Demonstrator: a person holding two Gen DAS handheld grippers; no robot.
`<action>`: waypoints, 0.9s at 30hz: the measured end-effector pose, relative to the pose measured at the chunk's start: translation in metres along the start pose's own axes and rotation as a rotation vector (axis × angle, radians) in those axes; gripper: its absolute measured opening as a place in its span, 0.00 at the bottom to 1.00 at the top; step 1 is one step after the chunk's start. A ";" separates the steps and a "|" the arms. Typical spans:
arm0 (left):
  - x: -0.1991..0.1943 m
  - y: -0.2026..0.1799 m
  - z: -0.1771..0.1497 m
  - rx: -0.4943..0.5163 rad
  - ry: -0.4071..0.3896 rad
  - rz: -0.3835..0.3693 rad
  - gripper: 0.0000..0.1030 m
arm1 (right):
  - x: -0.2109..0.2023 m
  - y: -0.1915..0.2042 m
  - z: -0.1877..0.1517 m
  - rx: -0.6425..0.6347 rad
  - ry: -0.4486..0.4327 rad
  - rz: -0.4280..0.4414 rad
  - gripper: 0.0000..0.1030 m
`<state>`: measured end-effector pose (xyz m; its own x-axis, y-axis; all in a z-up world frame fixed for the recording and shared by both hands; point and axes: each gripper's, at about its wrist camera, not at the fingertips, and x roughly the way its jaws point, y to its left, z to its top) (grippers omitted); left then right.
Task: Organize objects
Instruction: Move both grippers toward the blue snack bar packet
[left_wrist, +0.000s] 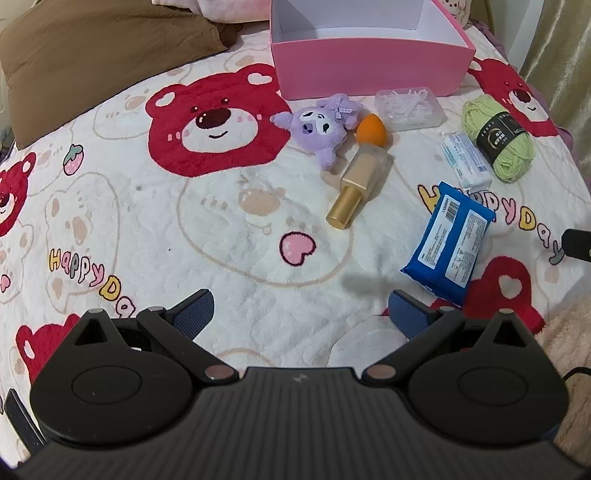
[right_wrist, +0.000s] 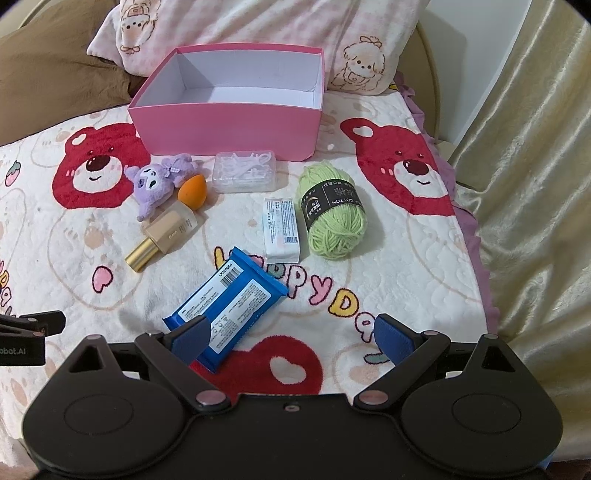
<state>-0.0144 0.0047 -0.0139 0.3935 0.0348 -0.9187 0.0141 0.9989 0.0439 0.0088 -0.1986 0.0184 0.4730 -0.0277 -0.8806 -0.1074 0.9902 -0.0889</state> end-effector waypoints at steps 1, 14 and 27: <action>0.000 -0.001 0.001 0.001 -0.001 0.000 0.99 | 0.000 0.001 0.000 0.000 0.000 0.000 0.94; -0.004 -0.007 0.011 0.030 -0.014 -0.003 0.99 | -0.001 -0.003 0.000 0.002 0.006 -0.012 0.94; -0.008 -0.002 0.012 0.020 -0.022 0.003 0.99 | 0.000 -0.016 -0.001 0.027 0.015 -0.029 0.94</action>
<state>-0.0064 0.0023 -0.0018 0.4137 0.0372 -0.9096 0.0309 0.9980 0.0548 0.0100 -0.2143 0.0197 0.4626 -0.0584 -0.8846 -0.0704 0.9923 -0.1023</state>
